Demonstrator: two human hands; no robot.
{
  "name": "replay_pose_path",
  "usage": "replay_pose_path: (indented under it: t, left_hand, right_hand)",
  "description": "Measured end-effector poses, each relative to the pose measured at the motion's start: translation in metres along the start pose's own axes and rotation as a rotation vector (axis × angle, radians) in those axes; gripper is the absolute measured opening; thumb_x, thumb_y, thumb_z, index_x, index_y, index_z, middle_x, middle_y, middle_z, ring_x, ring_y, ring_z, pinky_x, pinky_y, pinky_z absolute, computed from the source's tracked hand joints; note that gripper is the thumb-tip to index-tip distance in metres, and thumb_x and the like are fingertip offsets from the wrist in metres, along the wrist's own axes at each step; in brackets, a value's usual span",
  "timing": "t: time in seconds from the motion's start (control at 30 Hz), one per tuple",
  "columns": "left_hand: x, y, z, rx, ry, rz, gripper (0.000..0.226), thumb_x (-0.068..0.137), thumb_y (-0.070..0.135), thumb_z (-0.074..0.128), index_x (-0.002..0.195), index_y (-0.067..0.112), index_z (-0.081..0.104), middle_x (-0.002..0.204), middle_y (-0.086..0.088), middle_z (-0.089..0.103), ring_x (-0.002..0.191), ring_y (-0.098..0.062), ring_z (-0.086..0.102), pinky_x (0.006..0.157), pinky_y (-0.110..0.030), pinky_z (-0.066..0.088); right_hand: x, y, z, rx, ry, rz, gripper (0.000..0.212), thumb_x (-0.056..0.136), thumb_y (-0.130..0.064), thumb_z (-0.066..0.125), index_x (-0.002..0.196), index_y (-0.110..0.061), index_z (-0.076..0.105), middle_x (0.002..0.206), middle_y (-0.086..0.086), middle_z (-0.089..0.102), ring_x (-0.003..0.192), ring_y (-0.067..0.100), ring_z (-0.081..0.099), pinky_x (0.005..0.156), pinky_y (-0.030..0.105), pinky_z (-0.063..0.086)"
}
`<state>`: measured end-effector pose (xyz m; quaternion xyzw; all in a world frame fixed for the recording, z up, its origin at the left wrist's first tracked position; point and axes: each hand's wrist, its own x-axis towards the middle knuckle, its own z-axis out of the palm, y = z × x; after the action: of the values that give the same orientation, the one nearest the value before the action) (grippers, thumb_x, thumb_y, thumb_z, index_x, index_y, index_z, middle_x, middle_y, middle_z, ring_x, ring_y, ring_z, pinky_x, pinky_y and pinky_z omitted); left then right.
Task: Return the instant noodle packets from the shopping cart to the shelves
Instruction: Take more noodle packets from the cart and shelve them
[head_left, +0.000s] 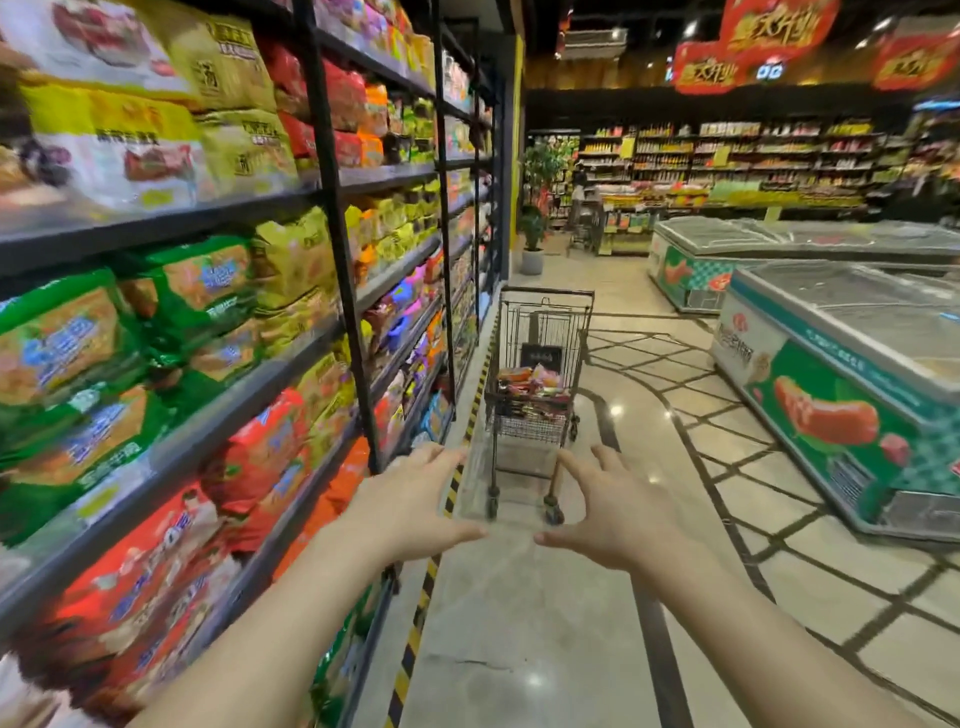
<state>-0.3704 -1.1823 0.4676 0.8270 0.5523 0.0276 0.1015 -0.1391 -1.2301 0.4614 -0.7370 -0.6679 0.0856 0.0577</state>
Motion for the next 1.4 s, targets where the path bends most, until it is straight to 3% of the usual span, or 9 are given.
replay_pose_path:
  t: [0.33, 0.57, 0.8, 1.2, 1.4]
  left_hand:
    - [0.182, -0.002, 0.007, -0.051, 0.002, -0.024, 0.097, 0.082, 0.081, 0.056, 0.16, 0.044, 0.011, 0.166, 0.014, 0.018, 0.149, -0.016, 0.033, 0.108, -0.048, 0.046]
    - [0.355, -0.046, 0.013, -0.105, -0.006, 0.044, 0.095, 0.083, 0.073, 0.063, 0.16, 0.043, 0.016, 0.165, 0.01, 0.023, 0.148, -0.017, 0.033, 0.112, -0.042, 0.042]
    - [0.522, -0.085, 0.003, -0.06, -0.121, 0.089, 0.095, 0.084, 0.075, 0.058, 0.16, 0.044, 0.01, 0.167, 0.009, 0.017, 0.151, -0.02, 0.03, 0.11, -0.05, 0.043]
    - [0.782, -0.13, 0.036, -0.111, -0.219, 0.059, 0.089, 0.09, 0.072, 0.055, 0.161, 0.039, 0.014, 0.168, 0.01, 0.02, 0.151, -0.015, 0.028, 0.114, -0.047, 0.04]
    - [0.922, -0.14, 0.05, -0.095, -0.252, 0.01, 0.088, 0.09, 0.072, 0.056, 0.161, 0.039, 0.016, 0.165, 0.01, 0.025, 0.148, -0.014, 0.034, 0.109, -0.044, 0.046]
  right_hand:
    - [0.174, 0.059, 0.002, -0.022, -0.026, -0.022, 0.101, 0.079, -0.076, 0.064, 0.16, -0.042, 0.014, 0.169, 0.004, 0.019, 0.154, 0.028, 0.02, 0.116, 0.047, 0.039]
    - [0.335, 0.076, 0.007, -0.033, -0.03, 0.052, 0.099, 0.078, -0.077, 0.065, 0.158, -0.044, 0.018, 0.163, 0.001, 0.029, 0.15, 0.026, 0.026, 0.111, 0.047, 0.043]
    - [0.495, 0.081, 0.002, -0.026, -0.044, 0.15, 0.099, 0.081, -0.073, 0.066, 0.16, -0.042, 0.016, 0.163, -0.001, 0.028, 0.151, 0.025, 0.027, 0.111, 0.047, 0.041]
    - [0.751, 0.137, 0.043, 0.026, -0.147, 0.204, 0.097, 0.083, -0.072, 0.064, 0.161, -0.044, 0.014, 0.168, 0.002, 0.024, 0.152, 0.026, 0.026, 0.113, 0.047, 0.04]
    - [0.898, 0.181, 0.051, 0.028, -0.191, 0.194, 0.089, 0.085, -0.068, 0.066, 0.159, -0.041, 0.022, 0.16, 0.006, 0.034, 0.146, 0.028, 0.035, 0.11, 0.047, 0.044]
